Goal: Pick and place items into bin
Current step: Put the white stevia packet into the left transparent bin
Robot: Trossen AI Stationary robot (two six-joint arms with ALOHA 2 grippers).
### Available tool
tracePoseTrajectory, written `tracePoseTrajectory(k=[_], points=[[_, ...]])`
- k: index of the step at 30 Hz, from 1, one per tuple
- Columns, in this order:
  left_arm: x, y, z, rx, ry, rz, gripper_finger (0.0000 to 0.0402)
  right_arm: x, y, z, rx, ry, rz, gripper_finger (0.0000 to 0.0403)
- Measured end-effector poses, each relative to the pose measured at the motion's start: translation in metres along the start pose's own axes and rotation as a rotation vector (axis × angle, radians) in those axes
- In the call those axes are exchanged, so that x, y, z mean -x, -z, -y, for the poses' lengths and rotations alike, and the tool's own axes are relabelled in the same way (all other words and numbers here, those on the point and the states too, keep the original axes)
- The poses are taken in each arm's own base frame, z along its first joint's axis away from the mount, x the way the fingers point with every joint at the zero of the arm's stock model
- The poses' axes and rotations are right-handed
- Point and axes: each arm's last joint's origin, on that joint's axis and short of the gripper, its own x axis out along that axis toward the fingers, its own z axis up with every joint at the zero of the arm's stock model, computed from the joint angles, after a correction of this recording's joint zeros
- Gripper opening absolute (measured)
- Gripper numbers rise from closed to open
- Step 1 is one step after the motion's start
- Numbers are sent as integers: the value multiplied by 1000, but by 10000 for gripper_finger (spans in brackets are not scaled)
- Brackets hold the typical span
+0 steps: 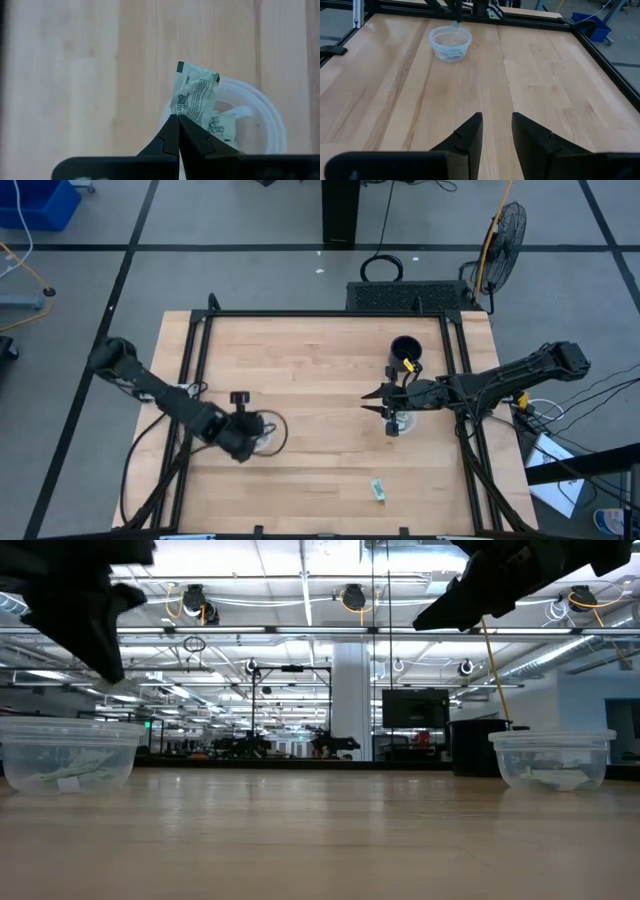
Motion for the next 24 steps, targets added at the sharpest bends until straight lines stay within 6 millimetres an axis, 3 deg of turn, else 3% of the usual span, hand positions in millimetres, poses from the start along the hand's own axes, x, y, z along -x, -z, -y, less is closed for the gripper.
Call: tracePoseTrajectory(k=[4, 7, 18, 24], points=[[-19, -1, 5, -60, 129, -34, 5, 0, 0, 0, 0, 0, 0, 100], [-30, 5, 13, -139, 120, -89, 3, 0, 0, 0, 0, 0, 0, 100], [-35, 8, 7, -27, 83, -171, 15, 0, 0, 0, 0, 0, -1, 100], [-35, 9, 8, -23, 134, -189, 45, 0, 0, 0, 0, 0, -1, 100]])
